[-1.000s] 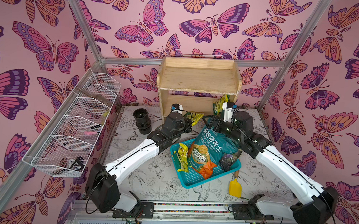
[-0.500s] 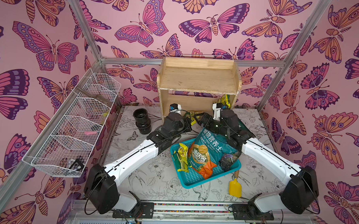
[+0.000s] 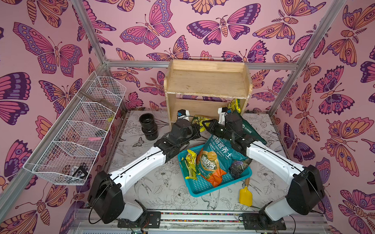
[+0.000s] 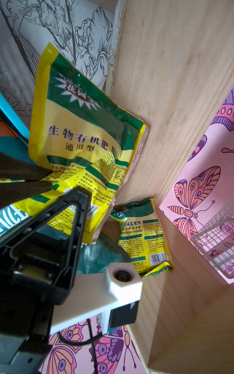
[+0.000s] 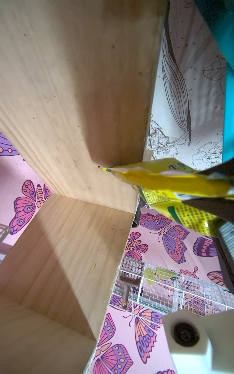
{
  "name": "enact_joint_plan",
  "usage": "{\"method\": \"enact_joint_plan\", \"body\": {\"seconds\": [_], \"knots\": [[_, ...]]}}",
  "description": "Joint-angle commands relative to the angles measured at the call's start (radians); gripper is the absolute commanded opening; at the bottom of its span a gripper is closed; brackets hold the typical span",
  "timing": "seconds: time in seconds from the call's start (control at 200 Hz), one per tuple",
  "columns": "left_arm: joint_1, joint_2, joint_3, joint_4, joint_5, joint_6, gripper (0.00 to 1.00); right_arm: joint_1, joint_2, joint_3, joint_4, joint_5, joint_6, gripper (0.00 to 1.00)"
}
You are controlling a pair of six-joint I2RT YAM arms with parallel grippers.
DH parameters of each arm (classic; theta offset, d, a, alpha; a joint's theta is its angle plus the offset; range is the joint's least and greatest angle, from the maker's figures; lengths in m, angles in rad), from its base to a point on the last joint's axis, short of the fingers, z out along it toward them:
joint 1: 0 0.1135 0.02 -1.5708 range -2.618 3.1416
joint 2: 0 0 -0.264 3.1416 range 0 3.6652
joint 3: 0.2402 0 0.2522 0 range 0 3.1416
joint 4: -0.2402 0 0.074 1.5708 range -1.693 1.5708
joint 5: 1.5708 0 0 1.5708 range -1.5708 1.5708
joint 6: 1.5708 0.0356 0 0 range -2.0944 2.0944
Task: Take down the fertilizer bag from the shelf
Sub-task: Pick up the fertilizer bag from the shelf.
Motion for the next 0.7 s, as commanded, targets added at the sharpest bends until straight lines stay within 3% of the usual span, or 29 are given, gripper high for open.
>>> {"method": "enact_joint_plan", "body": {"seconds": [0.0, 0.055, 0.095, 0.115, 0.245, 0.481, 0.601, 0.696], "knots": [[-0.003, -0.046, -0.009, 0.078, 0.01, 0.0, 0.23, 0.004, -0.018, 0.036, -0.001, -0.002, -0.036, 0.03], [-0.002, -0.051, -0.012, 0.078, 0.011, 0.002, 0.71, 0.003, -0.025, 0.038, -0.011, 0.0, -0.05, 0.03], [-0.002, -0.057, -0.018, 0.078, 0.007, 0.002, 0.93, 0.004, -0.03, 0.04, -0.021, 0.003, -0.062, 0.03], [-0.002, -0.063, -0.022, 0.078, 0.001, 0.002, 0.99, 0.004, -0.034, 0.042, -0.027, 0.004, -0.067, 0.03], [0.0, -0.129, -0.062, 0.073, -0.055, 0.042, 1.0, 0.004, -0.066, 0.09, -0.147, -0.018, -0.165, 0.02], [0.044, -0.317, -0.137, 0.011, -0.21, 0.14, 1.0, 0.004, -0.167, 0.282, -0.701, -0.06, -0.513, 0.0], [0.082, -0.354, -0.158, -0.015, -0.223, 0.143, 1.0, 0.003, -0.193, 0.352, -0.948, -0.108, -0.589, 0.0], [0.104, -0.368, -0.171, -0.016, -0.222, 0.133, 1.0, 0.004, -0.201, 0.361, -1.059, -0.22, -0.587, 0.0]]}}
